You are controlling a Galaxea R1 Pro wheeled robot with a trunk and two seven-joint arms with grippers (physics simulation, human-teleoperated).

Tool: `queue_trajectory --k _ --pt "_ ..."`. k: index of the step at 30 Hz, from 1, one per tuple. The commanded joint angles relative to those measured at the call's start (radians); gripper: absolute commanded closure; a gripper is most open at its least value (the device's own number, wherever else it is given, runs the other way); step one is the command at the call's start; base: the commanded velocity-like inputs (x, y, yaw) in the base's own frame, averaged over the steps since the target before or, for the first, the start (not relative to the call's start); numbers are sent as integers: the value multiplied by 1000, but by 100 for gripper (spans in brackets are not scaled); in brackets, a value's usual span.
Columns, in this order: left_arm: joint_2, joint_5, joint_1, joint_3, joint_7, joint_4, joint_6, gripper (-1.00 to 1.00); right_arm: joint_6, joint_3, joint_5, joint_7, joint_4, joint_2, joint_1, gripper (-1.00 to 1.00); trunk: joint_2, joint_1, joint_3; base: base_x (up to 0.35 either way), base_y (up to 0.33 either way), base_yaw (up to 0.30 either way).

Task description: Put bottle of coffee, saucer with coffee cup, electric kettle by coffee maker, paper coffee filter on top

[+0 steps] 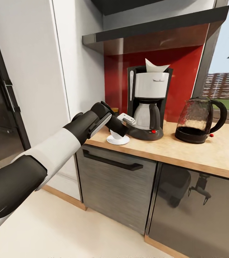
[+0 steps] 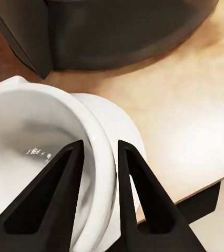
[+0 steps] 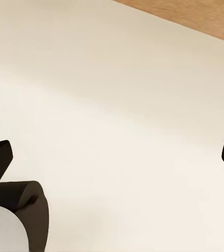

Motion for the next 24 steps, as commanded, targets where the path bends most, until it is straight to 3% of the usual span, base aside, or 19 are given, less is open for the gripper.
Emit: queue_trajectory --k 1,8,24 --pt "0 3 -1 -2 2 0 4 100 -5 -8 11 6 -1 1 -1 -100 0 0 -1 0 0 0" --pt "0 3 -1 -2 2 0 4 100 -5 -8 11 6 -1 1 -1 -100 -28 15 -13 0 0 0" --pt "0 3 -1 -2 2 0 4 100 -5 -8 11 6 -1 1 -1 -100 -28 15 -13 0 0 0"
